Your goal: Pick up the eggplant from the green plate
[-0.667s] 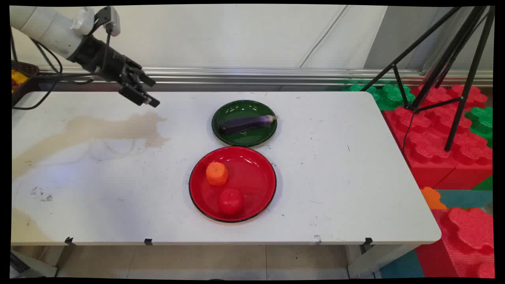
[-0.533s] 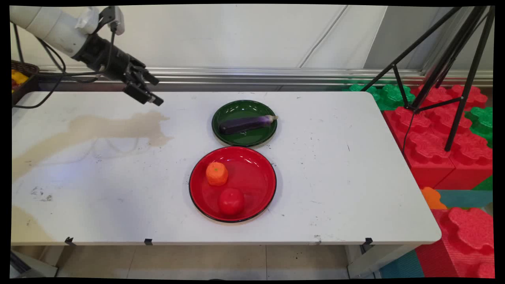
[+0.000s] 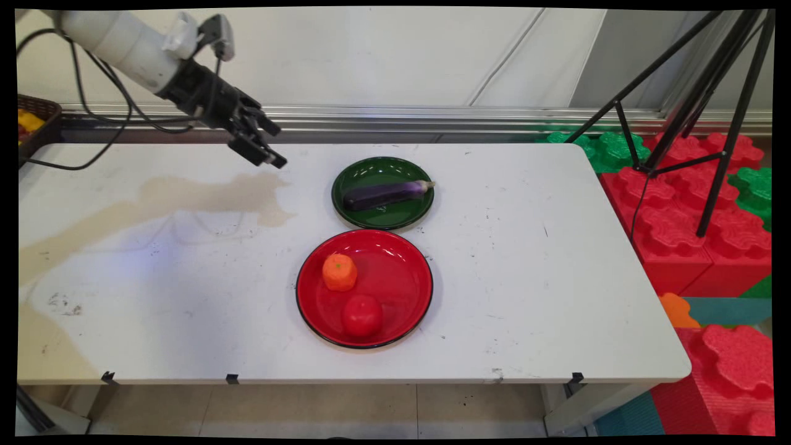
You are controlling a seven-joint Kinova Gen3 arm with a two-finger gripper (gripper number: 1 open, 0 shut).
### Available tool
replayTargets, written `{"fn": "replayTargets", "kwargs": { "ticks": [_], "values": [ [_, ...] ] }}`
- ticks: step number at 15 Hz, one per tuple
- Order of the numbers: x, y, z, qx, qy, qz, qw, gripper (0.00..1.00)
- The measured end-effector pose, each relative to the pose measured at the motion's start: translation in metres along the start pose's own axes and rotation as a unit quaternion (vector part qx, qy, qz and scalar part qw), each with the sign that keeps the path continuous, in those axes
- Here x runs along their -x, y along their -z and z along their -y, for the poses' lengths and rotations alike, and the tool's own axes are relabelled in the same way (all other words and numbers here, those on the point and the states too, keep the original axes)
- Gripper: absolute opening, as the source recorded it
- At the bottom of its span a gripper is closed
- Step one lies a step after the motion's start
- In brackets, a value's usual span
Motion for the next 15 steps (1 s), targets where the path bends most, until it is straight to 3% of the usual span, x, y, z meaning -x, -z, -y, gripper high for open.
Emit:
{"fn": "replayTargets", "kwargs": {
  "ticks": [15],
  "values": [
    [-0.044, -0.112, 0.002, 0.017, -0.024, 0.018, 0.9994, 1.00]
  ]
}}
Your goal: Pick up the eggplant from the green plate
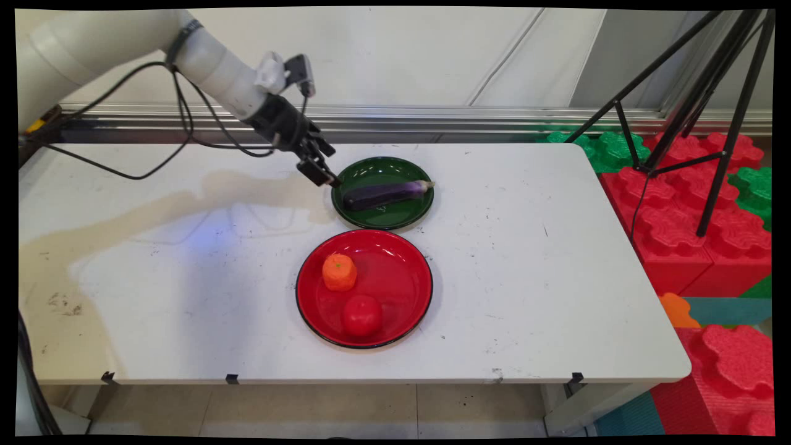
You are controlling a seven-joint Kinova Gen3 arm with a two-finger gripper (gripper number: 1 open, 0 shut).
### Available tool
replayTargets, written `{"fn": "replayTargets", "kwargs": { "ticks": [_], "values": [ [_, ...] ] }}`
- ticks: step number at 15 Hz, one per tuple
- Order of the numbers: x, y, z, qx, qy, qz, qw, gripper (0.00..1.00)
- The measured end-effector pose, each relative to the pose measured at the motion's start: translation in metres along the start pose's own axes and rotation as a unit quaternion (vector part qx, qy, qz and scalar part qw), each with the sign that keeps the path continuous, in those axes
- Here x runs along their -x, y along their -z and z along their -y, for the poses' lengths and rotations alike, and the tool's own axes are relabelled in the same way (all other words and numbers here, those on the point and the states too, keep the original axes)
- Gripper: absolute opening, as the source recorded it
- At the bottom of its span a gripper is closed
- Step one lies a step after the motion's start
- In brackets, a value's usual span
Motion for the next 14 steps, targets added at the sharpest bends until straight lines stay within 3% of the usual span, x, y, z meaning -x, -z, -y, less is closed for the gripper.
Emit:
{"fn": "replayTargets", "kwargs": {
  "ticks": [14],
  "values": [
    [-0.013, -0.090, 0.006, 0.005, -0.003, 0.046, 0.9989, 1.00]
  ]
}}
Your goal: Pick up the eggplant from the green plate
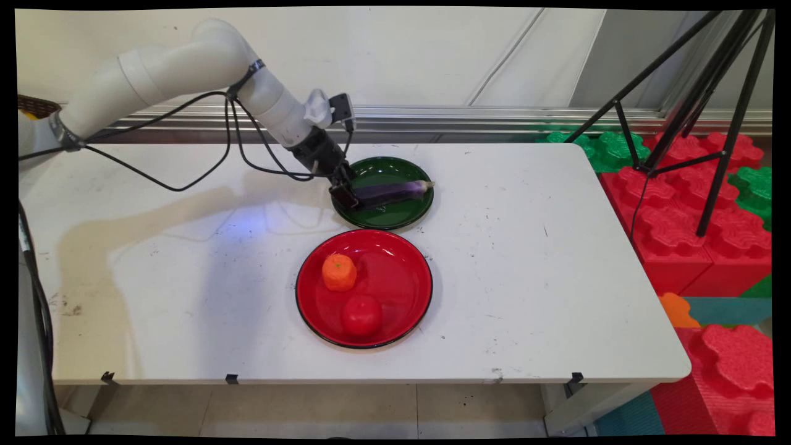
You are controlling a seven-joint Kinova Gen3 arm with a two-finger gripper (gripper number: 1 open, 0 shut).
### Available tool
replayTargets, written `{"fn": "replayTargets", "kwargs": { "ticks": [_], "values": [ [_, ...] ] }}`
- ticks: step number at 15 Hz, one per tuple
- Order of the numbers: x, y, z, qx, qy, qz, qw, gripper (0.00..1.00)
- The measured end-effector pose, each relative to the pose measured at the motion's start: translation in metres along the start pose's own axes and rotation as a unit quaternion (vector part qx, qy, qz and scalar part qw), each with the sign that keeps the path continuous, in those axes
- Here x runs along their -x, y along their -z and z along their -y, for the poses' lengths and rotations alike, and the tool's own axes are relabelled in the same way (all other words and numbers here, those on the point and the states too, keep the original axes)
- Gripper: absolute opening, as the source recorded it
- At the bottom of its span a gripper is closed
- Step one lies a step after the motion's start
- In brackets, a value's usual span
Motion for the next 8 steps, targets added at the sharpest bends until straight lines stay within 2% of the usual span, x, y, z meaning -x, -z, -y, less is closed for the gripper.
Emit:
{"fn": "replayTargets", "kwargs": {
  "ticks": [5, 6, 8],
  "values": [
    [-0.004, -0.014, 0.001, 0.000, 0.000, 0.006, 1.0000, 1.00],
    [-0.006, -0.016, 0.001, -0.001, 0.001, 0.006, 1.0000, 0.00],
    [-0.008, -0.019, 0.001, 0.000, 0.003, 0.004, 1.0000, 0.00]
  ]
}}
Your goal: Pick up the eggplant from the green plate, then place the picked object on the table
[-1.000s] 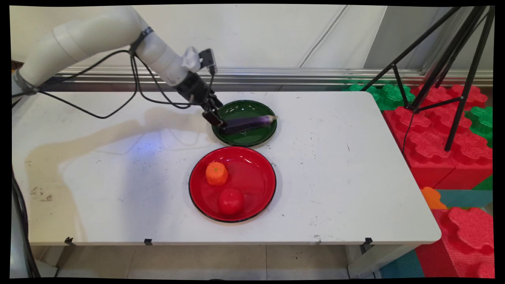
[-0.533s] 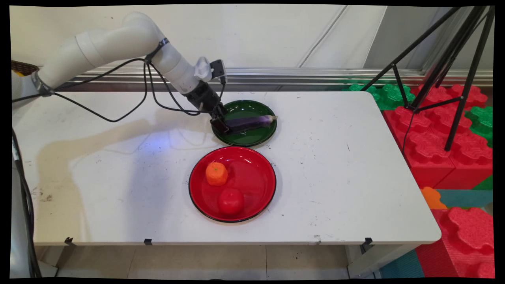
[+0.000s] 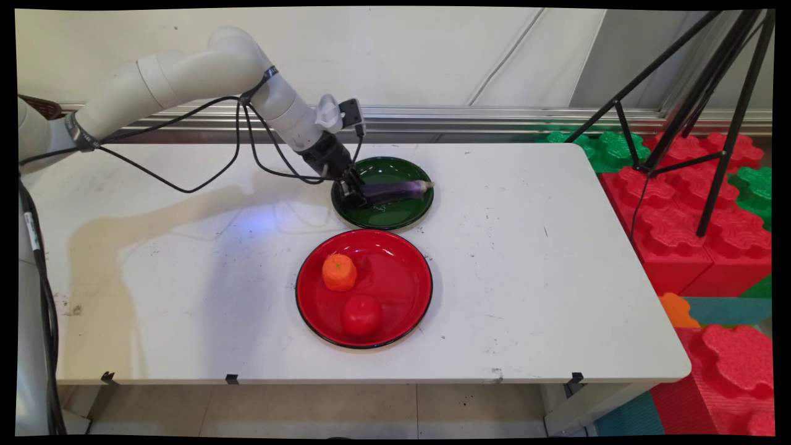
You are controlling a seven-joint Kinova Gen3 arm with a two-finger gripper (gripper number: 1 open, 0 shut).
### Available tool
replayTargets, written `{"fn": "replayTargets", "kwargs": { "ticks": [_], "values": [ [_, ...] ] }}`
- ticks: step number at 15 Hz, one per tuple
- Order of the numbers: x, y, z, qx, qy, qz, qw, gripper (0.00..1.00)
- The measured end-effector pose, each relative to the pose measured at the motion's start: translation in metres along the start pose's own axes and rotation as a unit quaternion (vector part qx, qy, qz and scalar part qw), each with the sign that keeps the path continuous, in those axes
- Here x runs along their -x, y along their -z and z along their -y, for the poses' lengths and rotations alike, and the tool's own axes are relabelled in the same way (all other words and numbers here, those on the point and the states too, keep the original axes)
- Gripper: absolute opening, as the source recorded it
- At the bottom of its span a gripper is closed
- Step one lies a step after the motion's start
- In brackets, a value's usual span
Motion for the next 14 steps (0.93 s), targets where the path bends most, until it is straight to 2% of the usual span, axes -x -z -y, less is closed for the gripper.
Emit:
{"fn": "replayTargets", "kwargs": {
  "ticks": [8, 14],
  "values": [
    [-0.004, 0.002, 0.002, -0.002, 0.013, -0.004, 0.9999, 0.00],
    [-0.006, 0.027, 0.003, -0.004, 0.015, -0.018, 0.9997, 0.00]
  ]
}}
